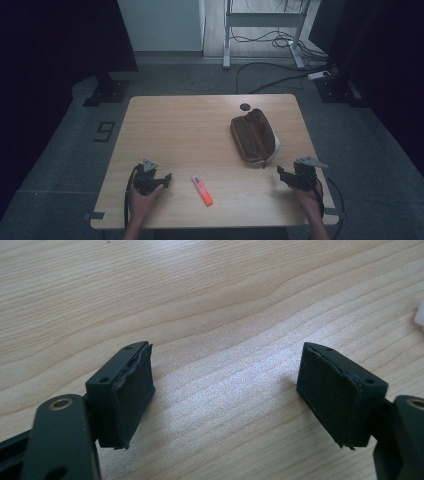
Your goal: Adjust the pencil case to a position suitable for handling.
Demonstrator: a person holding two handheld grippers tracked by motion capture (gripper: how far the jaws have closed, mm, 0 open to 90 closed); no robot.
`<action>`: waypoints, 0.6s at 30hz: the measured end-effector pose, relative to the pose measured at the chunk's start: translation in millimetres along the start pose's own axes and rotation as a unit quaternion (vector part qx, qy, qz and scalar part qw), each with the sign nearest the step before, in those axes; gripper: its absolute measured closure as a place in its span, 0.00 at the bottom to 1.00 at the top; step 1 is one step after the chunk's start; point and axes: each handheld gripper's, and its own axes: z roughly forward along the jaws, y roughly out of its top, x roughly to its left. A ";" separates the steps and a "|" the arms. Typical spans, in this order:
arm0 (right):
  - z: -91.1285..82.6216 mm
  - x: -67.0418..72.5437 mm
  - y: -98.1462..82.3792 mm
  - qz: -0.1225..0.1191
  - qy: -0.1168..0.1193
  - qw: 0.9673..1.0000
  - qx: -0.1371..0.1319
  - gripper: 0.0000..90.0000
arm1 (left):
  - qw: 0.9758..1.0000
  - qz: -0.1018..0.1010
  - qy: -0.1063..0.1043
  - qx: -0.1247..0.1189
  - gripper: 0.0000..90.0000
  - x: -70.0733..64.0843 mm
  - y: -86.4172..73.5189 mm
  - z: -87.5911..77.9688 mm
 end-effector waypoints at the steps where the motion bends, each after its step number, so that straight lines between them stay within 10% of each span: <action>1: -0.4 -1.1 0.6 0.000 0.000 1.000 -0.001 0.31 | 1.000 0.000 0.000 0.000 0.25 0.0 0.0 0.0; 18: -12.4 -8.8 26.8 -0.001 0.003 0.999 -0.044 0.30 | 1.000 0.000 0.000 0.000 0.25 0.0 0.0 0.0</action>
